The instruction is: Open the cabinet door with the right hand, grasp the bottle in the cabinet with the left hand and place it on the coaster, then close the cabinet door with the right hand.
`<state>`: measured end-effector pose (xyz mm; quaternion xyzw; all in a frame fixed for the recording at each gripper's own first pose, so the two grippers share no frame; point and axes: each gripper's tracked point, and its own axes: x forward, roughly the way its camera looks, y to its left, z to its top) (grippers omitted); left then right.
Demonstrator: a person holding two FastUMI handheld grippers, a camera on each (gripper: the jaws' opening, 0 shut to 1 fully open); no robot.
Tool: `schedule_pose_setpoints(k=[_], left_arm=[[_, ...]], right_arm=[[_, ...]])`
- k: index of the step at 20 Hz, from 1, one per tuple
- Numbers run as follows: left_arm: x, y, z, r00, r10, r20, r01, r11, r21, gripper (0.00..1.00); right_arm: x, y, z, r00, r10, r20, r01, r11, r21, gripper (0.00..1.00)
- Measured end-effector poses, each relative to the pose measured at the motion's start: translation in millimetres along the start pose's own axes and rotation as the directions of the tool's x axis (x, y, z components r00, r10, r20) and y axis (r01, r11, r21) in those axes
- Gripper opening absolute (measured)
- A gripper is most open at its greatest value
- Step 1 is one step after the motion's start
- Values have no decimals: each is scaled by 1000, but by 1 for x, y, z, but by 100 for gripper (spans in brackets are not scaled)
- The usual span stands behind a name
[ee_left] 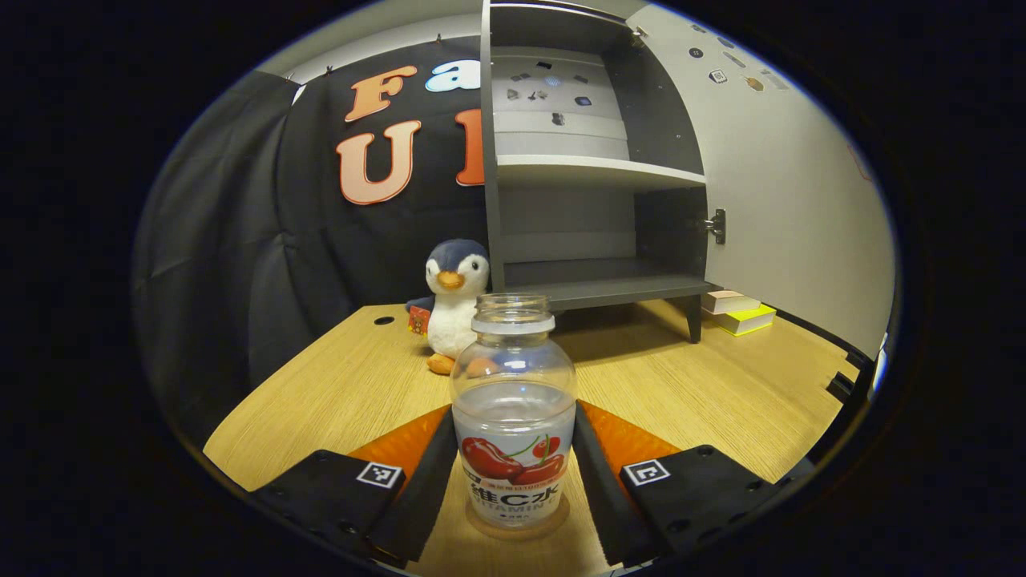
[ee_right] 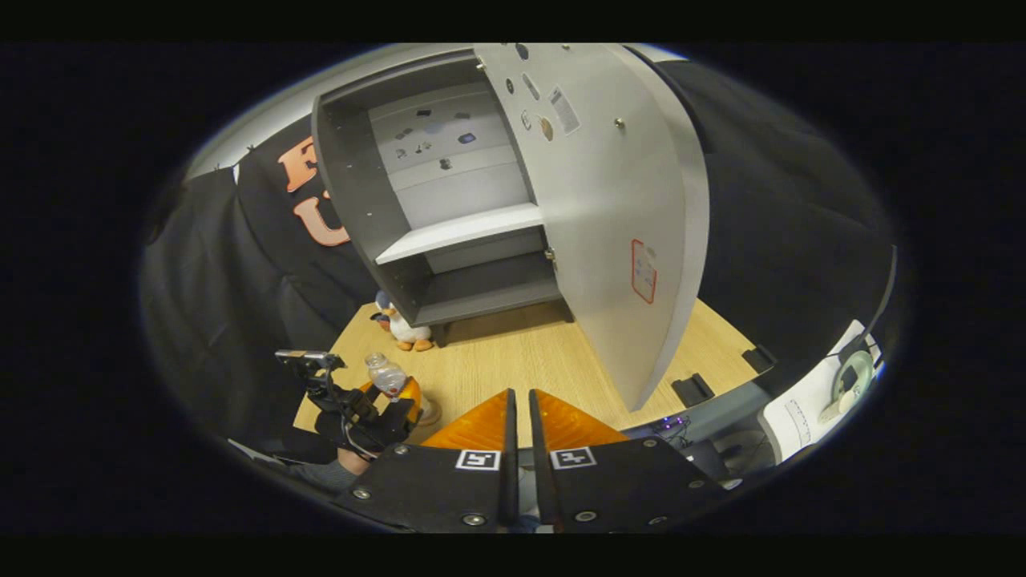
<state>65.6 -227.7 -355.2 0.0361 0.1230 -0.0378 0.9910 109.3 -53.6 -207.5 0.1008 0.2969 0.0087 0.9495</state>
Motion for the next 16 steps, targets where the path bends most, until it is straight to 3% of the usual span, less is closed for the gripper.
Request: schedule_pose_setpoints(k=[8, 16], left_arm=[[-10, 4, 6, 1000, -4, 23, 3, 1000, 5, 87], [-19, 5, 13, 1000, -23, 13, 23, 999, -49, 95]], right_arm=[[2, 10, -2, 1000, 30, -6, -30, 1000, 1, 8], [-8, 13, -8, 999, 39, -9, -39, 999, 5, 8]])
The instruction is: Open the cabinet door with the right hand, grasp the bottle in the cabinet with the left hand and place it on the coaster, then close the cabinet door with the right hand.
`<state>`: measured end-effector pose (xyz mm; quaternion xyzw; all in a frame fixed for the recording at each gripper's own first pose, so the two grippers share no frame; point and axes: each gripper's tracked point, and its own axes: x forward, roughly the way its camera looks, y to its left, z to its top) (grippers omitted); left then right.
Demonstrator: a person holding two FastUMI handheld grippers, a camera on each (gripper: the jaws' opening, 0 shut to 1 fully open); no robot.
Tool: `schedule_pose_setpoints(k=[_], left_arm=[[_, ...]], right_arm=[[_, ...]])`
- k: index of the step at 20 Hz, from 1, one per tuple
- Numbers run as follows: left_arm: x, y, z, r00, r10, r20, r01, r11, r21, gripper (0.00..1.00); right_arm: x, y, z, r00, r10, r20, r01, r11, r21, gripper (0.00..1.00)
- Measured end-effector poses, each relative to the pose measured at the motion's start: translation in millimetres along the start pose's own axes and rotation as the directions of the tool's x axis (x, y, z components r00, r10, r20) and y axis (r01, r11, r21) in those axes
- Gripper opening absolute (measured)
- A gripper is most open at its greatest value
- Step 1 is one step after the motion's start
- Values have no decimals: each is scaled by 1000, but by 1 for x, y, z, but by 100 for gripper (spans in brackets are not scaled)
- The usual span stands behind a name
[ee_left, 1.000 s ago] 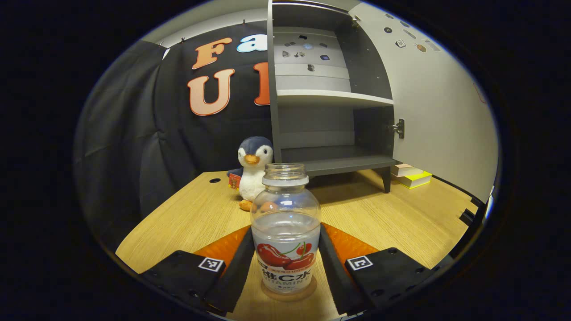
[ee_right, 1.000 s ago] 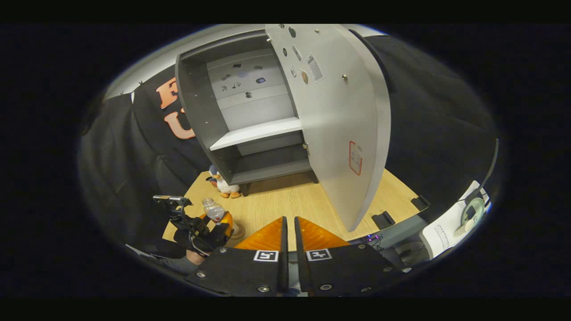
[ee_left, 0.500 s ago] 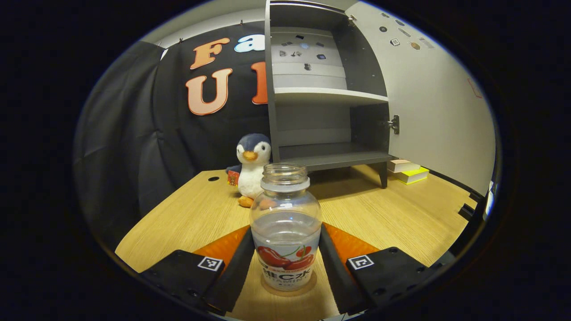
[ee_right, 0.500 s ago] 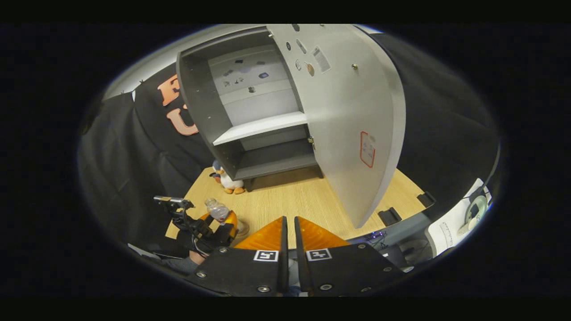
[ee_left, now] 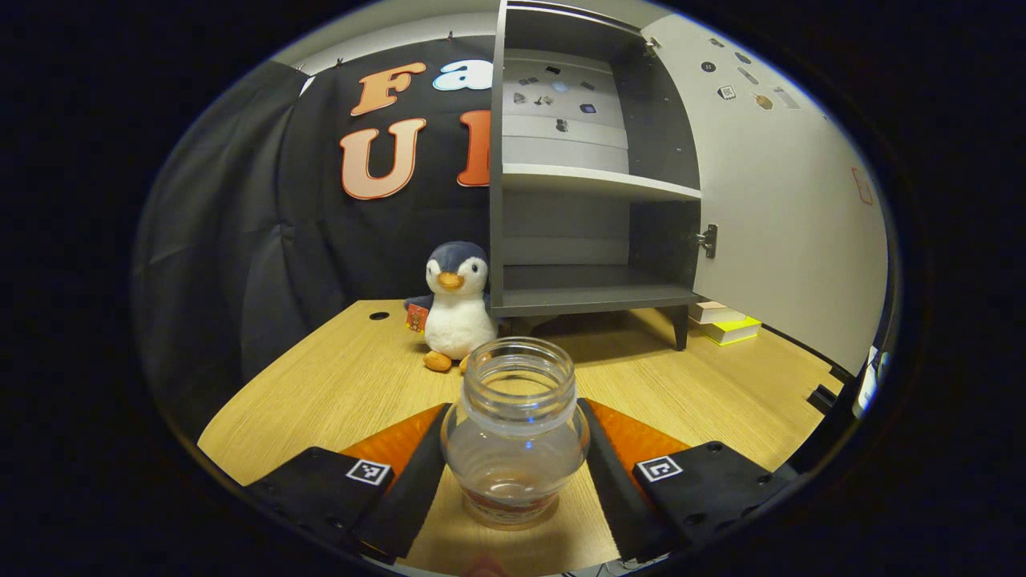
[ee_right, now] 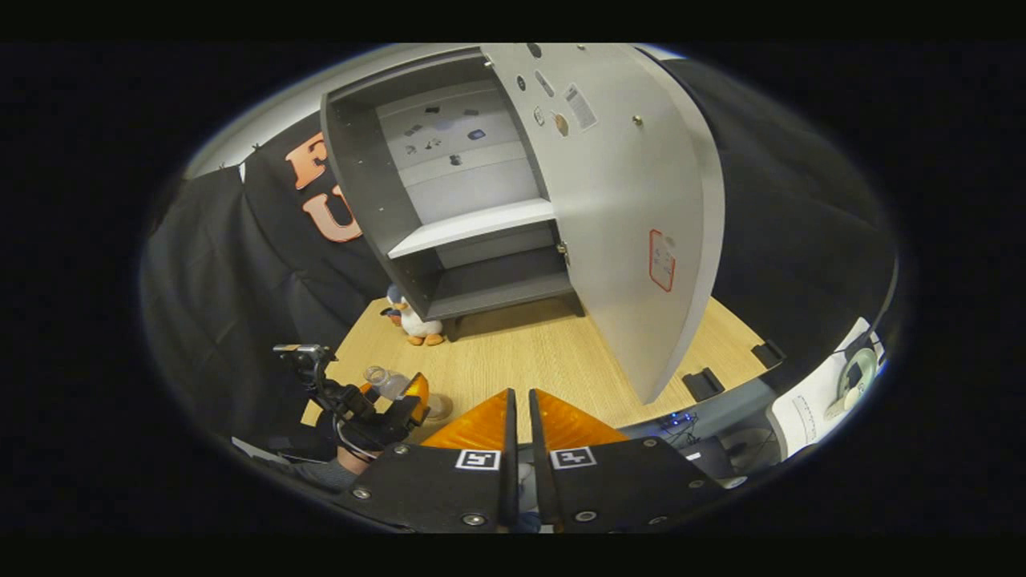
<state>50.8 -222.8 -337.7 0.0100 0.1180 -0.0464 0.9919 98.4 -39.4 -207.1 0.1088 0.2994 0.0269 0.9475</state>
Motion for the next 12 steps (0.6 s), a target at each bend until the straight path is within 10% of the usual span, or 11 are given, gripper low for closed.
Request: schedule_pose_setpoints(k=[12], left_arm=[[-13, 3, 51, 996, 13, 88, -19, 998, 58, 96]], right_arm=[[-8, -1, -8, 1000, 14, 5, -14, 999, 44, 8]])
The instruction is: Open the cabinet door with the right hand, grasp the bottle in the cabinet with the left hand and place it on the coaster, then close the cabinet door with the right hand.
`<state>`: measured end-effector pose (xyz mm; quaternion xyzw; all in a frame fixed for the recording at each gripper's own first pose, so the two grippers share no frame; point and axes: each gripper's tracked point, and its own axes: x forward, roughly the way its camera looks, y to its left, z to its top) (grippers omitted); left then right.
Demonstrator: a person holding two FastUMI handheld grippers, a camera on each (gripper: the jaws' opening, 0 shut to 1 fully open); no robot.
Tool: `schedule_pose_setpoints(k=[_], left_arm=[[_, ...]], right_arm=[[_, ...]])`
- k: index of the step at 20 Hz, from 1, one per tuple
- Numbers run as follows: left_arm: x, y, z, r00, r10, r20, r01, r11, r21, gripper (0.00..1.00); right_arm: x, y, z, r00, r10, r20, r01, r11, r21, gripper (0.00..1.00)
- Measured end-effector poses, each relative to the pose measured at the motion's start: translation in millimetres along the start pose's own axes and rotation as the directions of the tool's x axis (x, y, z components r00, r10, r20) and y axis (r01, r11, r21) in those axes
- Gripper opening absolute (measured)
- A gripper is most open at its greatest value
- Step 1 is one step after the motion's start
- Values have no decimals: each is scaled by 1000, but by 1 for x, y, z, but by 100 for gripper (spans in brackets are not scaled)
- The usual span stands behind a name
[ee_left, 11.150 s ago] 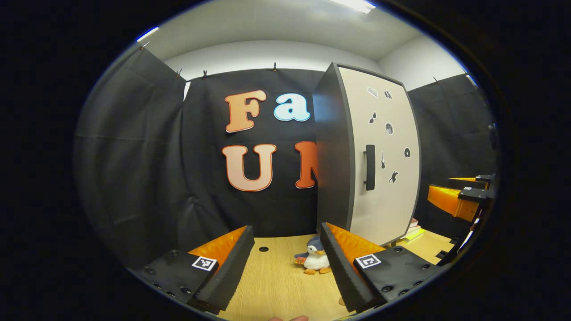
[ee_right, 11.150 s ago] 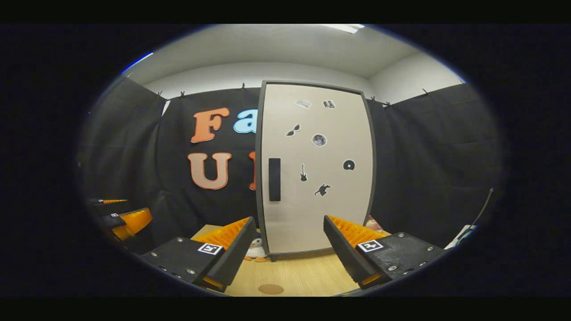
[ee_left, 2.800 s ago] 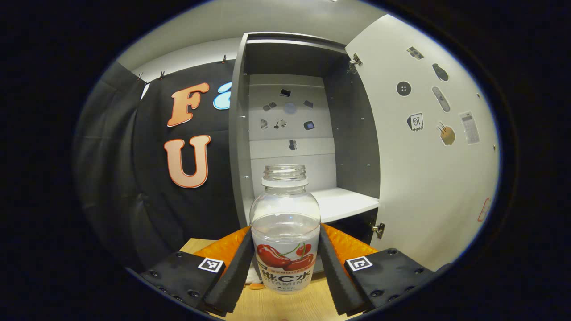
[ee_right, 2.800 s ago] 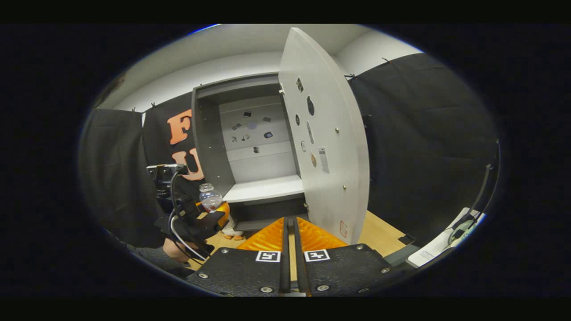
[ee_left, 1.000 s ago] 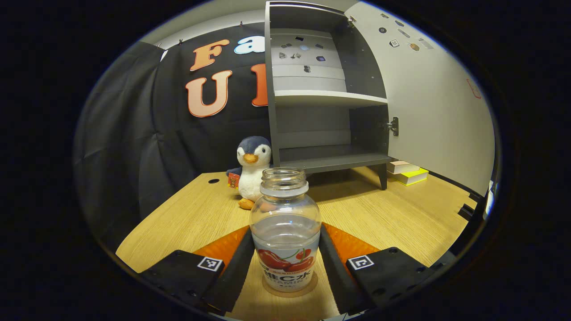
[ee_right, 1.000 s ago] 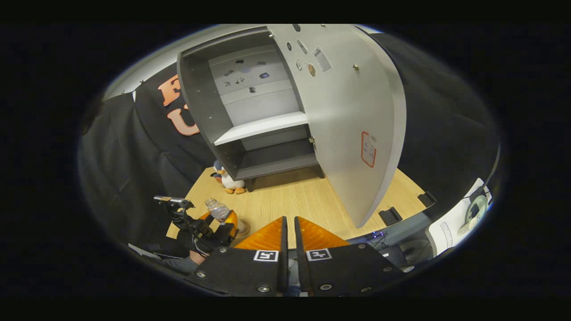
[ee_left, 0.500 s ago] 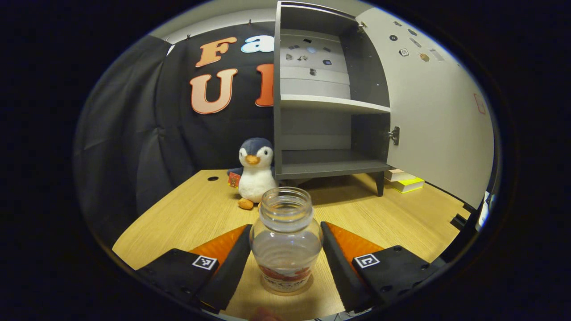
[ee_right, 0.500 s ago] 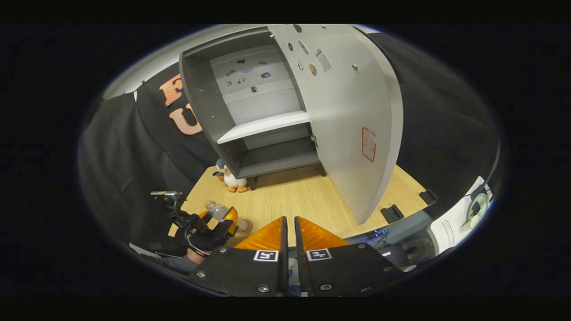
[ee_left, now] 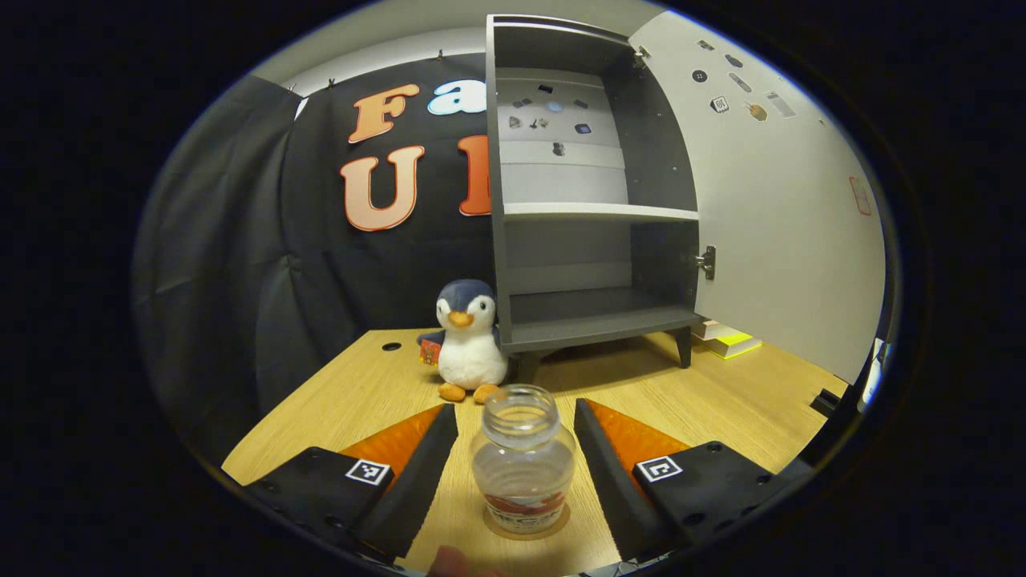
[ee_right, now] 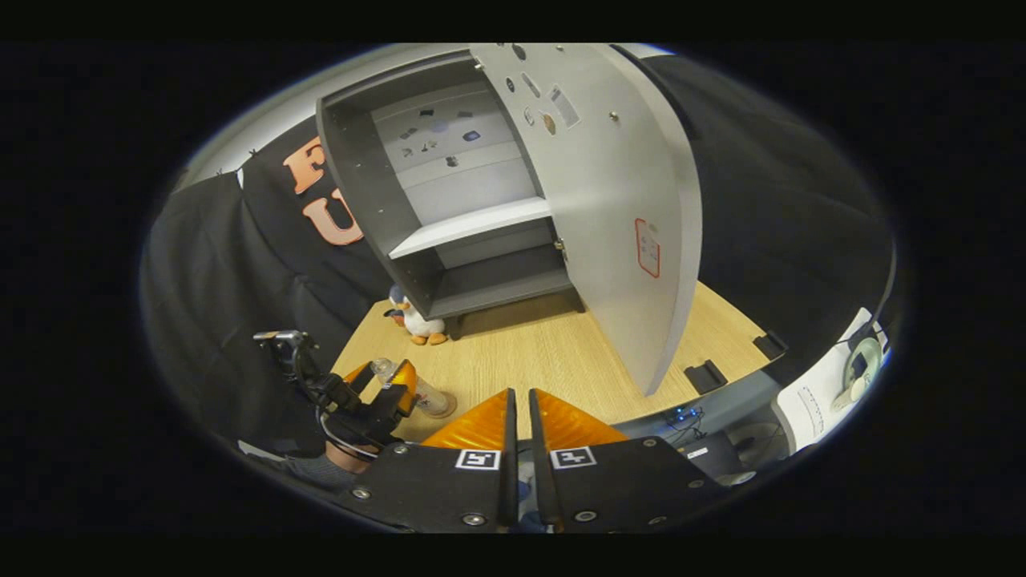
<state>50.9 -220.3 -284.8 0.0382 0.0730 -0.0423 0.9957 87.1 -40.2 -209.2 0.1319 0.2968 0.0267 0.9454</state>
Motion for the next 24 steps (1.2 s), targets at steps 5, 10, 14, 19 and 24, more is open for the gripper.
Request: schedule_pose_setpoints(k=[5, 10, 14, 19, 24], left_arm=[[-6, -5, 47, 999, -18, 51, 18, 1000, 2, 95], [-19, -21, 100, 993, -44, 109, 40, 999, 37, 95], [-35, -35, 137, 987, -77, 142, 69, 996, 59, 95], [-55, -50, 179, 979, -120, 166, 114, 993, 41, 95], [-65, -55, 199, 978, -123, 170, 120, 992, 25, 95]], right_arm=[[-13, 4, 16, 998, 23, 54, -24, 1000, 17, 8], [-38, 1, 43, 990, 30, 136, -33, 999, 22, 8], [-57, -5, 78, 973, 44, 228, -51, 998, 27, 0], [-89, -18, 137, 933, 57, 356, -54, 998, -18, 13], [-107, -57, 184, 897, 21, 441, -12, 1000, -22, 18]])
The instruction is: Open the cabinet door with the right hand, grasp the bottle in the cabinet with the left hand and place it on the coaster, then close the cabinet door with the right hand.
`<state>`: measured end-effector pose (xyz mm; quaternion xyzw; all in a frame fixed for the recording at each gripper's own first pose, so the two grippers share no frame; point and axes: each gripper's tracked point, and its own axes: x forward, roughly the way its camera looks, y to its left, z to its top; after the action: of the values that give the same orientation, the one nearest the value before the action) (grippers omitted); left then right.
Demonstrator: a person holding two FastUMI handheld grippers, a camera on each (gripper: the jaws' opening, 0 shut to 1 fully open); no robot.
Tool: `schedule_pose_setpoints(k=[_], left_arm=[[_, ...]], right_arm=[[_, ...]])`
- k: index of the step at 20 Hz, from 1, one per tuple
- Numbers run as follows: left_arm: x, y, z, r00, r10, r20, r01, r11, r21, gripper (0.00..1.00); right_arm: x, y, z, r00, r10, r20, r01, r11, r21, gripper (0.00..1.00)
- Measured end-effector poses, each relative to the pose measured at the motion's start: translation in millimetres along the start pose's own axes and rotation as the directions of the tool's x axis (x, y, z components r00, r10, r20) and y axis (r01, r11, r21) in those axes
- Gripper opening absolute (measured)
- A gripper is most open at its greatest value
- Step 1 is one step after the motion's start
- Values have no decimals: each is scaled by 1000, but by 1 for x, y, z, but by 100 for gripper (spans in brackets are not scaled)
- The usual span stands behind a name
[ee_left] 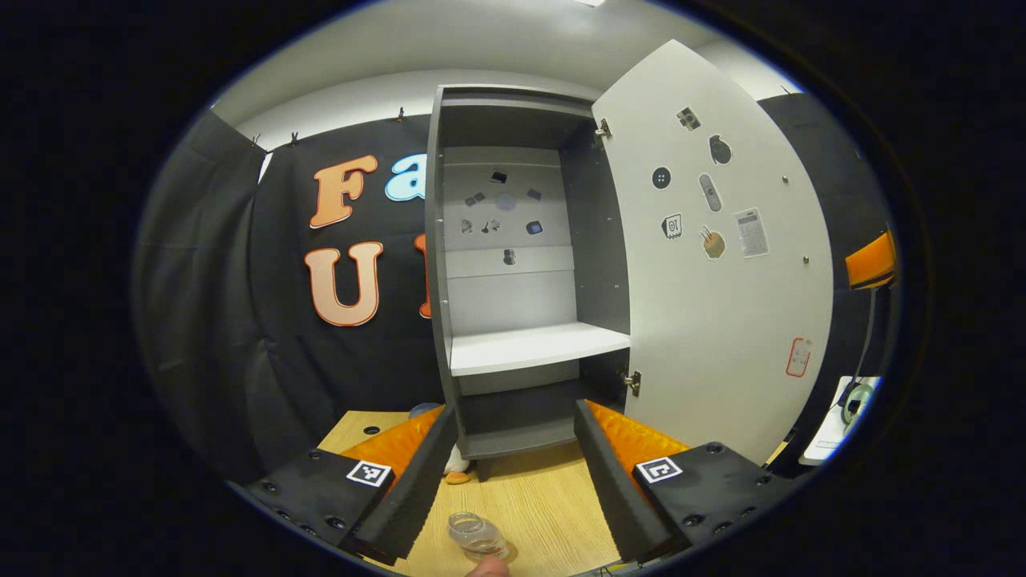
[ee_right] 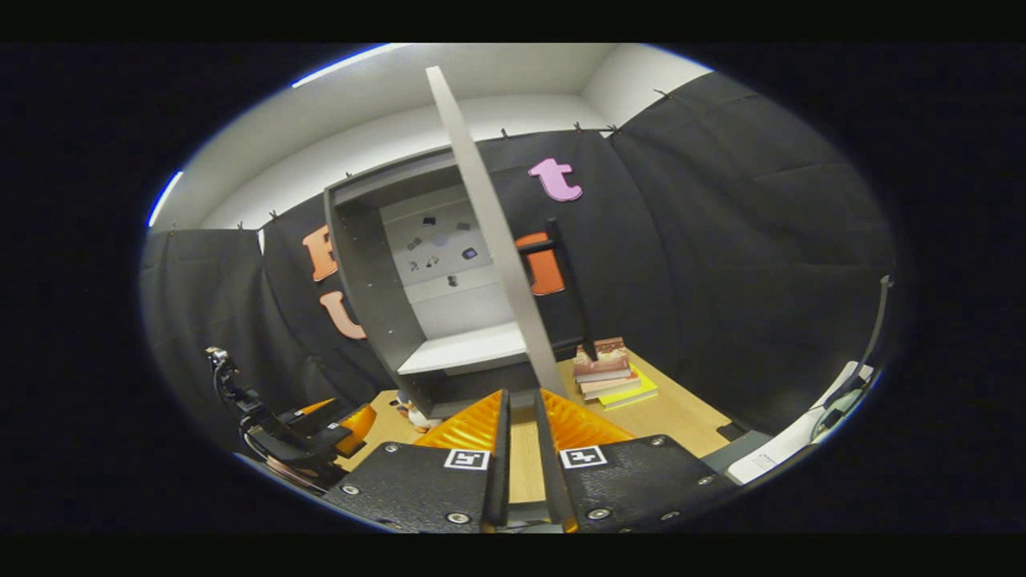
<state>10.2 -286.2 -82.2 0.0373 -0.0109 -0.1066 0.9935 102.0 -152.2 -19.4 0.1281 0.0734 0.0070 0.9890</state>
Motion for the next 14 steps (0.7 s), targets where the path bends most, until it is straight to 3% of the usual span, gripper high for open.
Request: schedule_pose_setpoints(k=[7, 8, 9, 10, 11, 12, 13, 14], left_arm=[[-4, 23, 18, 998, 62, 0, -62, 998, 0, 95], [-2, 24, 16, 998, 69, -6, -69, 998, 7, 96], [-1, 27, 14, 997, 80, -13, -79, 997, 20, 95], [-1, 29, 14, 996, 87, -15, -87, 996, 29, 95], [-2, 30, 13, 996, 93, -13, -93, 995, 30, 95], [-1, 31, 11, 995, 96, -20, -95, 995, 27, 95], [-1, 33, 7, 994, 100, -32, -99, 995, 26, 96], [-1, 36, 6, 994, 107, -37, -106, 994, 28, 96]], right_arm=[[19, -44, 16, 1000, -14, 26, 15, 1000, -18, 23], [25, -44, 17, 1000, 1, 28, 0, 1000, -21, 13], [31, -44, 17, 1000, 17, 24, -16, 999, -35, 24], [36, -46, 17, 999, 23, 26, -22, 998, -54, 24], [41, -46, 18, 999, 39, 25, -37, 997, -72, 13], [46, -44, 18, 998, 51, 22, -49, 995, -82, 34], [51, -42, 17, 998, 65, 12, -63, 994, -86, 27], [56, -41, 14, 998, 69, 0, -69, 993, -91, 38]])
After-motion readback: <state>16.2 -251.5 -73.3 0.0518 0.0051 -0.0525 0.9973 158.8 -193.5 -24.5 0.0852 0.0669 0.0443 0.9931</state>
